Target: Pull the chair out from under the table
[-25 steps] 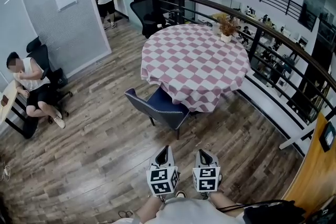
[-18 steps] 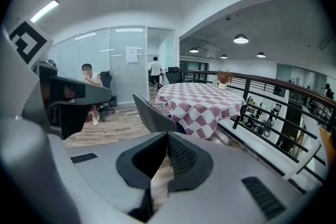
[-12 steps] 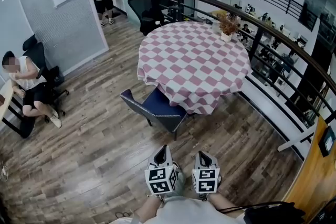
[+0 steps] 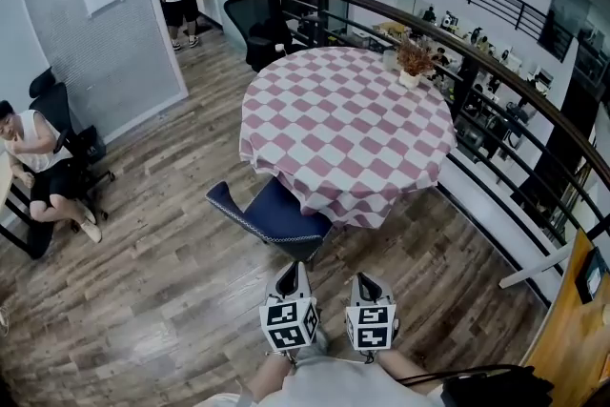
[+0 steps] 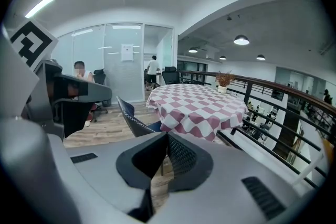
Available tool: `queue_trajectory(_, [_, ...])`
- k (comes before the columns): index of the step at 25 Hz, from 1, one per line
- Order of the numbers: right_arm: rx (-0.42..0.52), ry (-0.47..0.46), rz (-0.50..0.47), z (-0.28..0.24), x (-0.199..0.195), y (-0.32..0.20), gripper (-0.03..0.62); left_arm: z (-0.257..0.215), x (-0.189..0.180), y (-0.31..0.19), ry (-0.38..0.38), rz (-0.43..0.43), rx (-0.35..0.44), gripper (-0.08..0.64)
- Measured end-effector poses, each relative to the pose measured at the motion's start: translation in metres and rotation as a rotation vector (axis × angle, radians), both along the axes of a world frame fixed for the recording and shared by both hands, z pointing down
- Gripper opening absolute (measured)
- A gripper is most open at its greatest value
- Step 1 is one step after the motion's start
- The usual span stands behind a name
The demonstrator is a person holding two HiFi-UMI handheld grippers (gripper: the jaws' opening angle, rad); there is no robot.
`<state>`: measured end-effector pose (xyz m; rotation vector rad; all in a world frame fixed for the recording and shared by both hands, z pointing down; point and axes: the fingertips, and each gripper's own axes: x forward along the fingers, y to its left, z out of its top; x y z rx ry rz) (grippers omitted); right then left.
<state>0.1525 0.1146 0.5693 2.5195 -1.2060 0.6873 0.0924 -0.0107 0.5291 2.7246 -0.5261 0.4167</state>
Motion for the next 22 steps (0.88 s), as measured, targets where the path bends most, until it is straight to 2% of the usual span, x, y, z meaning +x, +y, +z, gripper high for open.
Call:
queue_trajectory(10, [-0.006, -0.009, -0.012, -0.001, 0.057, -0.055, 0.018, 0.001, 0.058, -0.049, -0.011, 0.007, -0.006, 0.003])
queue_trajectory(22, [0.025, -0.008, -0.075, -0.004, 0.116, -0.149, 0.018, -0.005, 0.106, -0.140, -0.003, -0.072, 0.018, 0.002])
